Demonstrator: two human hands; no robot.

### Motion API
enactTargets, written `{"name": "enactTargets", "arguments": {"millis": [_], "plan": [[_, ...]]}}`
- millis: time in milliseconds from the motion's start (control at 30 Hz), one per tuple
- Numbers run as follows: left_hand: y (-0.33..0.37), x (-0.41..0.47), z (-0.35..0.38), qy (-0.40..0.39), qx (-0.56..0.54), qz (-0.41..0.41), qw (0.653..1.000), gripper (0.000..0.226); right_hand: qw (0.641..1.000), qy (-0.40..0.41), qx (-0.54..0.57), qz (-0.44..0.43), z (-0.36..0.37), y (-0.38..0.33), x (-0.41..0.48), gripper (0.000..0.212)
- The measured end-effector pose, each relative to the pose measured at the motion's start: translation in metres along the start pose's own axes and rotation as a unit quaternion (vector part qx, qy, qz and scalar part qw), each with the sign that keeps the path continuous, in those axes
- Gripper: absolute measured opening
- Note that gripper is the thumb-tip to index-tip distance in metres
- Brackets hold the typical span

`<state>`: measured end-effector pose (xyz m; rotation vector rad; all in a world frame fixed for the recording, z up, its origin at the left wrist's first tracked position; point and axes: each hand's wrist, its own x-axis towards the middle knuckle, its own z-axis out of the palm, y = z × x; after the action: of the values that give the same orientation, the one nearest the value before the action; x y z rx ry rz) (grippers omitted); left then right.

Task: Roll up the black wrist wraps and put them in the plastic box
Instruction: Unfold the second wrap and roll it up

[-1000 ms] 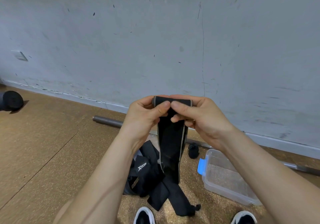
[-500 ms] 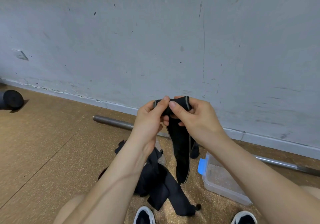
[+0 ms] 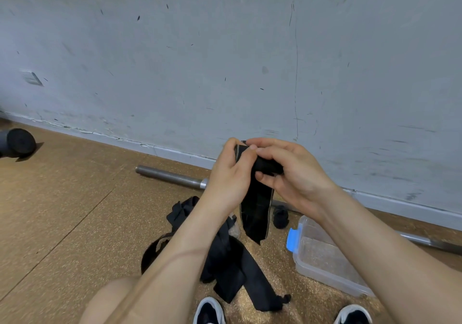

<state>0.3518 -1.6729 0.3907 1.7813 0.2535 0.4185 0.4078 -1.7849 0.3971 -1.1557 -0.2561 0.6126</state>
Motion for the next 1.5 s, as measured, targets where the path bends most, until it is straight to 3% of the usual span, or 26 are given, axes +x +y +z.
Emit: {"name": "enactTargets", "arguments": {"millis": [300,433,500,700,1000,1233,1500], "plan": [[-0.004,-0.003,0.003,-0.073,-0.042,0.003,0.996,0.004,0.988,0.091,-0.1,-0.075,0.0,0.008,0.004,0.02],[-0.007,-0.001,0.0,-0.129,-0.08,0.037,0.988,0.037,0.99,0.114,-0.029,-0.074,-0.003,-0.001,0.007,0.02],[-0.009,0.002,-0.005,-0.148,-0.058,0.071,0.985,0.038,0.994,0.1,0.015,-0.046,-0.006,-0.006,0.007,0.019],[-0.001,0.005,-0.012,-0.076,-0.069,0.071,0.992,0.03,0.998,0.05,0.025,-0.008,-0.009,-0.007,0.003,0.034],[-0.007,0.007,-0.005,-0.022,-0.12,0.012,0.993,0.01,0.985,0.017,-0.162,-0.064,-0.009,-0.007,0.0,0.038],[-0.008,0.005,0.003,-0.007,-0.112,-0.019,0.993,0.026,0.953,0.066,-0.27,-0.118,-0.006,-0.005,0.002,0.012],[-0.004,0.01,-0.003,-0.001,-0.047,-0.028,0.998,0.029,0.98,0.047,-0.17,-0.095,-0.009,-0.008,0.003,0.007]]}}
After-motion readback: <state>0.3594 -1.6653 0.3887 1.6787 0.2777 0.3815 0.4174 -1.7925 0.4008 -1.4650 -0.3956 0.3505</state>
